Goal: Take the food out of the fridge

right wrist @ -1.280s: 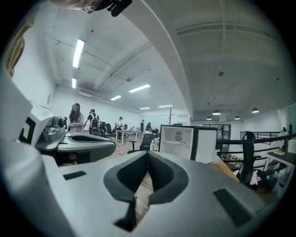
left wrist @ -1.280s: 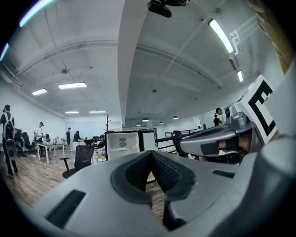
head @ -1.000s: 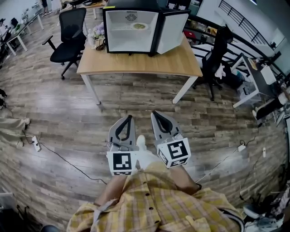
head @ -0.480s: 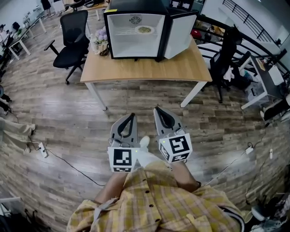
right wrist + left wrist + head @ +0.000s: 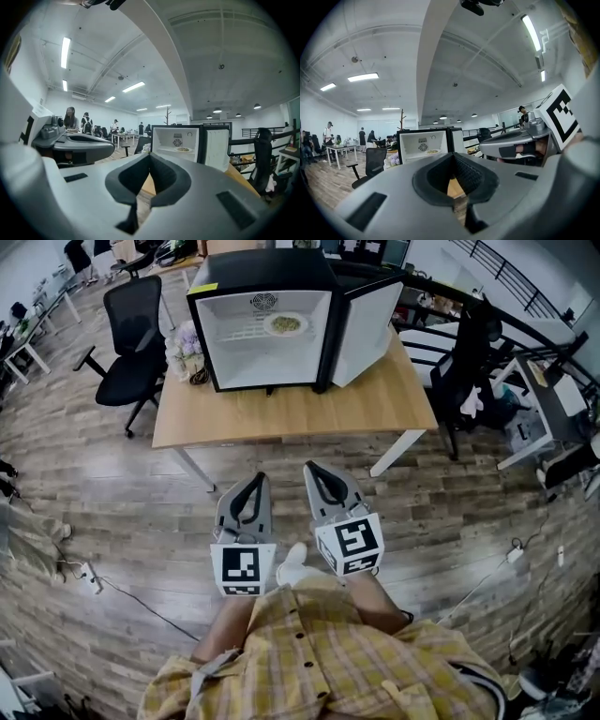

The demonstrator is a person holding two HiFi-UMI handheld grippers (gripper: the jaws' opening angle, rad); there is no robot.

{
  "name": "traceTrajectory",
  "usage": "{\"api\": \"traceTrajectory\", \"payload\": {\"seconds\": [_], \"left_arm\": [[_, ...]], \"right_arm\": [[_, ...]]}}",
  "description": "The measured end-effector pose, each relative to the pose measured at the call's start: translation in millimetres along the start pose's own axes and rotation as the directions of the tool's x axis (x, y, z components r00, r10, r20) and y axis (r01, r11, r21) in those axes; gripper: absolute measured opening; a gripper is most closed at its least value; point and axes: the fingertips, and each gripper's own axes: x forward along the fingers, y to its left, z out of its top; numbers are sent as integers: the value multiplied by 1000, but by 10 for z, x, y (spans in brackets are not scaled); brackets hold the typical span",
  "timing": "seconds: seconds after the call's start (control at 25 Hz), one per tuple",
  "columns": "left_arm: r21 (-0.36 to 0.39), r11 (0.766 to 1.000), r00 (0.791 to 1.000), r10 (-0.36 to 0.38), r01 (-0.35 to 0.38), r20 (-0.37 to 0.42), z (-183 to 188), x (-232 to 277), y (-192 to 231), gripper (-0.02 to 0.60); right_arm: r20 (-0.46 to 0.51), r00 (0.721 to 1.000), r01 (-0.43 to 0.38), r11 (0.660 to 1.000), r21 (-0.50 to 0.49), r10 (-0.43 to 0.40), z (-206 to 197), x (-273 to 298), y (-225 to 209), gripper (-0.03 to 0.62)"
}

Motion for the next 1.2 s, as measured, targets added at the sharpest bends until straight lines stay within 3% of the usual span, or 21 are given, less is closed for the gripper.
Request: {"api": "traceTrajectory", "payload": {"seconds": [0.52,0.88,1.2], "left_arm": [[13,1000,1000,-2,3,-9,26,1252,459,8],[-5,1000,999,26,-26,-35,-62,1611,703,8],[-33,999,999,-10,9,-33,-139,2081,910,8]], "right_arm": [[-7,1000,-1,999,34,1,38,1075,-713,8],[-44,999,-7,1000,28,8,-10,1534,-981,8],[-81,996,50,999,6,-49,-62,1877,-1298,8]]}}
